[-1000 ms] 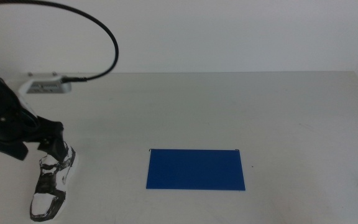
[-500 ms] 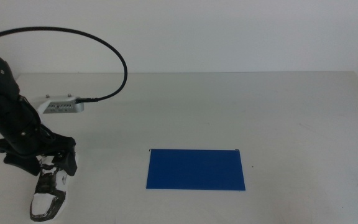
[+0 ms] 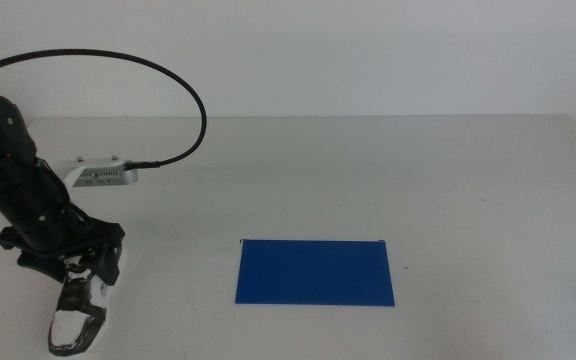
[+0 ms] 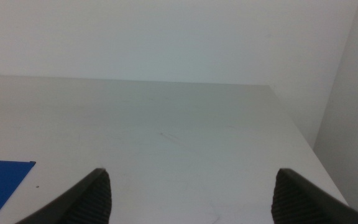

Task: Use one arm to grab the shoe from the table and place it on the mat.

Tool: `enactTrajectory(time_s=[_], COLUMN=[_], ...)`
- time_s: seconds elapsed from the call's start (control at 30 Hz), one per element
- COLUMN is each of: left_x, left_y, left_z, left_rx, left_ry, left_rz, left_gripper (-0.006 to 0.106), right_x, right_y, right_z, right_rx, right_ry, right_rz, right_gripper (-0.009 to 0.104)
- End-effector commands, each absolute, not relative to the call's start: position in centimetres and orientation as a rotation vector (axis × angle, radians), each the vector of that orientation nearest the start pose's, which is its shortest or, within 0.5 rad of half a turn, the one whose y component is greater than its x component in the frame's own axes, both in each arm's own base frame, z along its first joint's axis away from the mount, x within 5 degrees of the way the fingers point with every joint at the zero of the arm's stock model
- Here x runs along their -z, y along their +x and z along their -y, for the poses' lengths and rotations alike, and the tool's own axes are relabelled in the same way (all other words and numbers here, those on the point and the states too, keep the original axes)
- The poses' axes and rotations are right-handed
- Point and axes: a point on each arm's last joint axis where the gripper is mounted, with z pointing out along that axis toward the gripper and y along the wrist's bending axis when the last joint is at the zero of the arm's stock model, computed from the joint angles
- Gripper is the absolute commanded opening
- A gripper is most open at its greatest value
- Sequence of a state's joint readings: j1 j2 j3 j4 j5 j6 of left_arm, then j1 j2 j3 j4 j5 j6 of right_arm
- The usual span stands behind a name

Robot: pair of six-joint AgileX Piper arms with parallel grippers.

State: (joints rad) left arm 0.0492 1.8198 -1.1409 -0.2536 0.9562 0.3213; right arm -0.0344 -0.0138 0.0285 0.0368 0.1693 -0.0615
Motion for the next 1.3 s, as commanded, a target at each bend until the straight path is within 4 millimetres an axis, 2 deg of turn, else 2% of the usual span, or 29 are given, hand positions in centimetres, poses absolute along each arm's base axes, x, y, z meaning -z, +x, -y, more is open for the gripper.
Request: enactTrajectory(time_s=[0.0,0.07,0.1,0.13,0.3,0.43,0.63,0.8,0.9,1.27], left_x=[-19.7,-19.7,-20.1,-20.3,-21.6,-23.1,-25.9,-28.3,-29.4,-29.7], left_y=[33.4,33.4,33.3,33.3,33.6,34.2,34.9,34.8,34.6,35.0], left_z=[0.4,0.4,0.6,0.6,1.2,3.0,7.1,10.6,12.7,20.9], left_rx=[0.320,0.320,0.340,0.345,0.357,0.318,0.295,0.211,0.221,0.325], left_ry=[0.179,0.179,0.175,0.178,0.207,0.240,0.316,0.328,0.322,0.400], left_rz=[-2.991,-2.991,-2.998,-3.003,-3.019,-3.016,-2.977,-2.944,-2.934,-2.950], left_gripper=[0.053,0.042,0.017,0.015,0.015,0.015,0.015,0.015,0.015,0.015], right_x=[-20.0,-20.0,-20.0,-20.0,-20.0,-20.0,-20.0,-20.0,-20.0,-20.0], right_y=[5.5,5.5,5.5,5.5,5.5,5.5,5.5,5.5,5.5,5.5], right_z=[0.2,0.2,0.2,0.2,0.2,0.2,0.2,0.2,0.2,0.2], right_rx=[0.065,0.065,0.065,0.065,0.065,0.065,0.065,0.065,0.065,0.065], right_ry=[-0.007,-0.007,-0.007,-0.007,-0.007,-0.007,-0.007,-0.007,-0.007,-0.007], right_rz=[-1.559,-1.559,-1.559,-1.559,-1.559,-1.559,-1.559,-1.559,-1.559,-1.559], right_gripper=[0.066,0.066,0.066,0.066,0.066,0.066,0.066,0.066,0.066,0.066])
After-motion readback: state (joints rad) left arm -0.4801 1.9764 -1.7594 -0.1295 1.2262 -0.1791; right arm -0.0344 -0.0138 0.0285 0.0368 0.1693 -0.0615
